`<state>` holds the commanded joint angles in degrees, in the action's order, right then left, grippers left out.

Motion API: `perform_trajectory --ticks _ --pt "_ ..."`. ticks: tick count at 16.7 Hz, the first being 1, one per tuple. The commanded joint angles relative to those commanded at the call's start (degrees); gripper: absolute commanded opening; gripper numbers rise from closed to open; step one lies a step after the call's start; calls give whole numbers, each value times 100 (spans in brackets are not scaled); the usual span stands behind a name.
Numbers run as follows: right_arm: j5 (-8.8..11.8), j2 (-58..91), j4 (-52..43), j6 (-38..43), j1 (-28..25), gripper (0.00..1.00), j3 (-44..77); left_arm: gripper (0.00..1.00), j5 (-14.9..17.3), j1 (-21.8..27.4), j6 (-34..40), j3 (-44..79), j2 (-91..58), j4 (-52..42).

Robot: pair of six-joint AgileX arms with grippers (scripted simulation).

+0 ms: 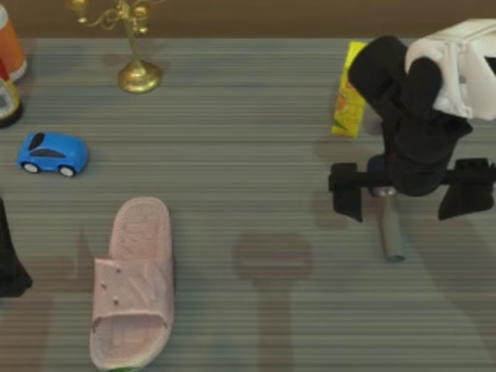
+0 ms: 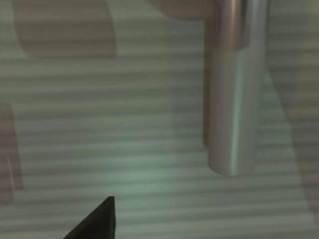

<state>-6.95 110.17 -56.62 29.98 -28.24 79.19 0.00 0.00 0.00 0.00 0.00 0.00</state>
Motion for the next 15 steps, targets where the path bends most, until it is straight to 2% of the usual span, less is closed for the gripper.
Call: perform_trajectory --ticks 5,11,15 --pt "3 114 237 -35 41 100 -133 100 0 0 0 0 0 0" --pt "1 862 1687 -139 149 100 -768 100 0 0 0 0 0 0" --pt "0 1067 2017 -165 179 100 -930 100 0 0 0 0 0 0"
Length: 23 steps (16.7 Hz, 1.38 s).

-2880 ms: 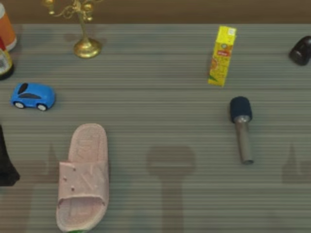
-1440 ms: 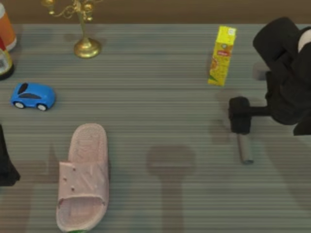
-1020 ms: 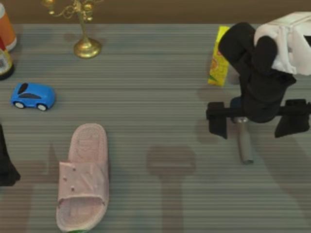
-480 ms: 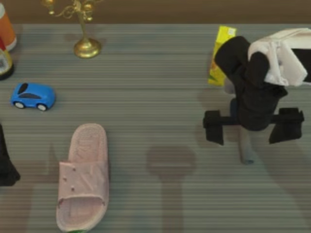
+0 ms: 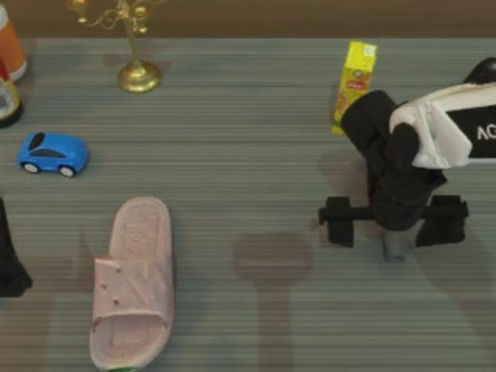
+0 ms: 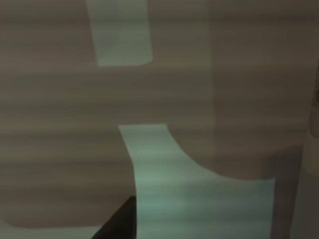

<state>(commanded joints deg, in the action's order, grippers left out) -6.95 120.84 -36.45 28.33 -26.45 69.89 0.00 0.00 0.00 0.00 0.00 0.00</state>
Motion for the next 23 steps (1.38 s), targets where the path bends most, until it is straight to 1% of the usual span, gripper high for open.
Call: perform_trajectory --ticks 2,15,16,23 --pt "0 0 0 0 0 100 0 100 0 0 0 0 0 0" --pt "0 0 0 0 0 2 0 100 0 0 0 0 0 0" --pt "0 0 0 0 0 0 0 100 0 0 0 0 0 0" --pt "0 0 0 0 0 0 0 100 0 0 0 0 0 0"
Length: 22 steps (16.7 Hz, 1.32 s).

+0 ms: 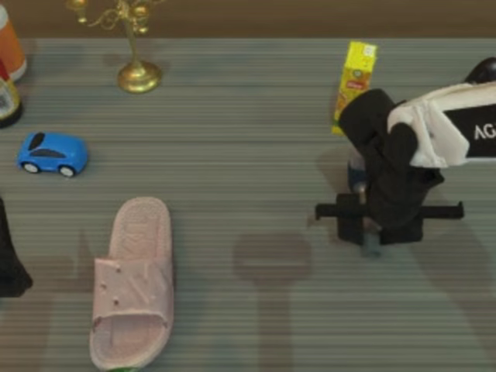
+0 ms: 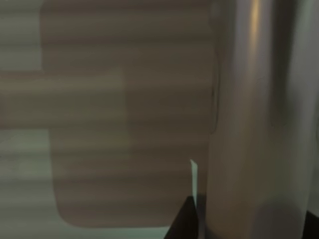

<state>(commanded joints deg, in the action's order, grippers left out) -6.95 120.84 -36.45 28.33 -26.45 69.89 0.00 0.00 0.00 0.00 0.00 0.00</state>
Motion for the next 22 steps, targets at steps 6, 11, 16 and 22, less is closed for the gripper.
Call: perform_trajectory --ticks 6,11,16,22 --pt "401 -333 545 -48 -92 0 11 100 0 0 0 0 0 0" --pt "859 -683 2432 -644 -104 0 -458 100 0 0 0 0 0 0" --pt "1470 -1205 5105 -1465 -111 0 -1205 100 0 0 0 0 0 0" --pt "2122 -1985 7856 -2390 -105 0 -2003 100 0 0 0 0 0 0"
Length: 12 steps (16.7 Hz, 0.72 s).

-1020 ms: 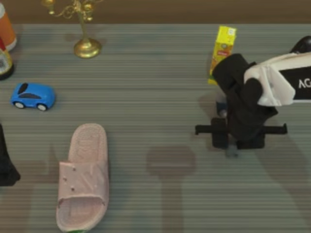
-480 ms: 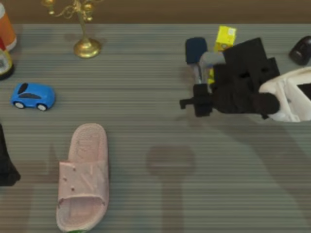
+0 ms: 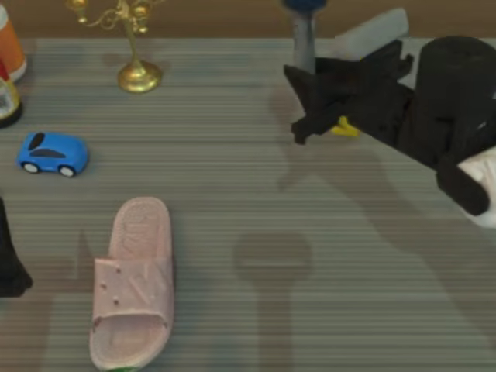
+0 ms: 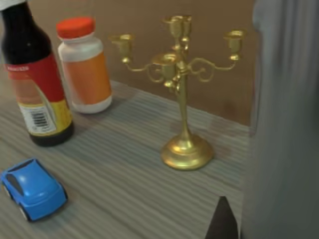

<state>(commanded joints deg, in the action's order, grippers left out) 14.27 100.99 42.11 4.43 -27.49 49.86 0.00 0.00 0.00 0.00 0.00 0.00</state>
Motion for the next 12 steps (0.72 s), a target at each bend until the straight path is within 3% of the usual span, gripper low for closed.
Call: perform_trajectory --ticks 5,10,12 --pt "231 -380 807 -348 13 0 -256 100 0 0 0 0 0 0" --pt "208 -368 797 -331 1 0 -237 100 0 0 0 0 0 0" --pt "51 -456 816 -321 -142 0 -315 100 0 0 0 0 0 0"
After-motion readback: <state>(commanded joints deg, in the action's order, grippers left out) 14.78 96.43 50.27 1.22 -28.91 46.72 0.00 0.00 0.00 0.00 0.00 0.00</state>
